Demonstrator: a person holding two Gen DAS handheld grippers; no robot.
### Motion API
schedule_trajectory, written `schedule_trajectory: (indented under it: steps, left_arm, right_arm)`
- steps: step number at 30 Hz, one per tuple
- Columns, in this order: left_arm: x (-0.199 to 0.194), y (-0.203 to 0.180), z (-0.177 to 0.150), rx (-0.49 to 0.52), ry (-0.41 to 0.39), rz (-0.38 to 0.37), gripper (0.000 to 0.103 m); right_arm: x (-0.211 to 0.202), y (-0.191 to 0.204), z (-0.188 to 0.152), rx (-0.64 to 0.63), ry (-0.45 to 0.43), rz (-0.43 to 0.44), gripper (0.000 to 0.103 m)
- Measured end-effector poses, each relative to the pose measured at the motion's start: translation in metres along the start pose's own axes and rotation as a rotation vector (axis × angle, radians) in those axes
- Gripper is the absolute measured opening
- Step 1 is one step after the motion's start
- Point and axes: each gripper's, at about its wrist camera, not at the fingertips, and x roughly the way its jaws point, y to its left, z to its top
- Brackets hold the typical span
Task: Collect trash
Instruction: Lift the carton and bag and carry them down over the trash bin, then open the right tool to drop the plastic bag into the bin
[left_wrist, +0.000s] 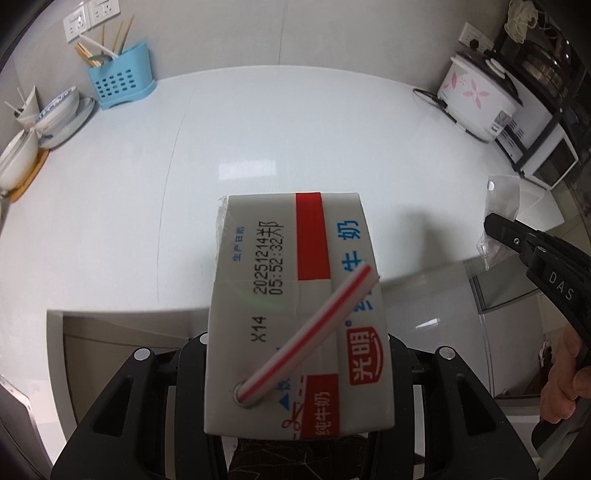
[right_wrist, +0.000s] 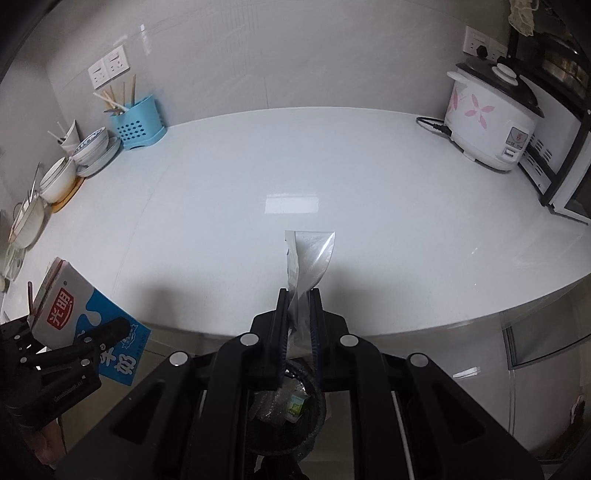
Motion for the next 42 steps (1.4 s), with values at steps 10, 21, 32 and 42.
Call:
schedule_trajectory:
  steps: [10, 21, 32, 42]
  left_arm:
    - [0.032, -0.004, -0.065, 0.071, 0.029, 0.006, 0.039]
    - [0.100, 0.009, -0.107, 0.062, 0.113, 0.004, 0.039]
    - [0.153, 0.032, -0.139, 0.034, 0.179, 0.005, 0.039]
    - [0.164, 0.038, -0.143, 0.001, 0.196, 0.005, 0.039]
  right_arm:
    - [0.033, 0.018, -0.076, -0.057, 0.070, 0.069, 0.010]
    - [0.099, 0.031, -0.138, -0.090, 0.173, 0.088, 0.011]
    - [0.176, 0.033, -0.179, -0.075, 0.307, 0.097, 0.012]
    - [0.203, 0.042, -0.192, -0.103, 0.359, 0.132, 0.027]
